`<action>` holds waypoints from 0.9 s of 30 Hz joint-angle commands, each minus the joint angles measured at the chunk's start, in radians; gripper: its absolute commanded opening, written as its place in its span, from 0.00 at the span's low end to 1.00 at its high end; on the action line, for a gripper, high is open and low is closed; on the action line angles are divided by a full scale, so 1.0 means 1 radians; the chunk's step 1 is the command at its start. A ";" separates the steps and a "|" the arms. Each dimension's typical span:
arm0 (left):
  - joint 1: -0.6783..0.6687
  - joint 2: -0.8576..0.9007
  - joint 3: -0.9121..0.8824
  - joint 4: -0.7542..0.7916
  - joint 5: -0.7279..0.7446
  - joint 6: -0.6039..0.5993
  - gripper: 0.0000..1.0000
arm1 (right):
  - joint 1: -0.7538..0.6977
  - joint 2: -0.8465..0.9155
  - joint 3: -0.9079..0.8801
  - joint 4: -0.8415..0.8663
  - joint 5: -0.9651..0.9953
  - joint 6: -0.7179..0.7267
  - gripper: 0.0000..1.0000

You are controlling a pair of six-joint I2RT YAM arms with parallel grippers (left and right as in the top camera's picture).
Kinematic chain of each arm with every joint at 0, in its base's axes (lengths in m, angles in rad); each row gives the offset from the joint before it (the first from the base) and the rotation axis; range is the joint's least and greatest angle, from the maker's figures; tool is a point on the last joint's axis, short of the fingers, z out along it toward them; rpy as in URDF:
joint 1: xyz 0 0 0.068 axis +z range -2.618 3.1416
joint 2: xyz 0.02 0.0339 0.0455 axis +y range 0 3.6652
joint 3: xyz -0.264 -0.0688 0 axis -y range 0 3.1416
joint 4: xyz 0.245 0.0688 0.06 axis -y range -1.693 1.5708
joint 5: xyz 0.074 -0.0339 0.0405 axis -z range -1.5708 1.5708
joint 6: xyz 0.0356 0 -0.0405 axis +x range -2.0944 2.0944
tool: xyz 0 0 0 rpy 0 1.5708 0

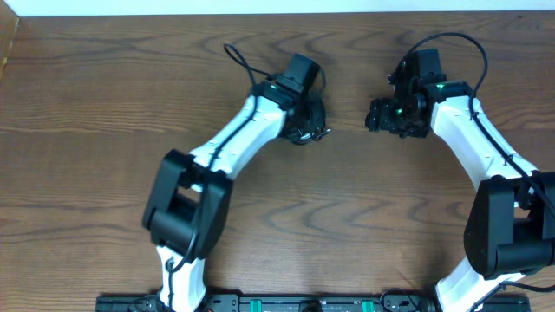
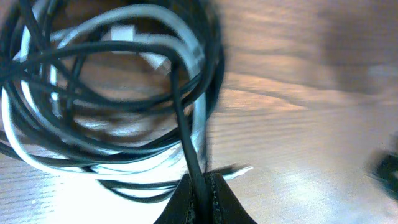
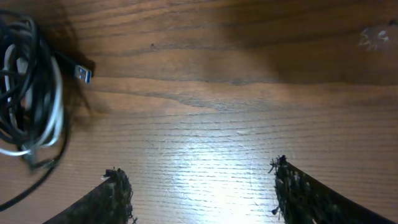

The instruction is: Untangle cables

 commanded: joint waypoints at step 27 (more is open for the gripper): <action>0.077 -0.051 -0.002 0.099 0.340 0.053 0.07 | 0.014 0.001 -0.005 0.026 -0.107 0.106 0.99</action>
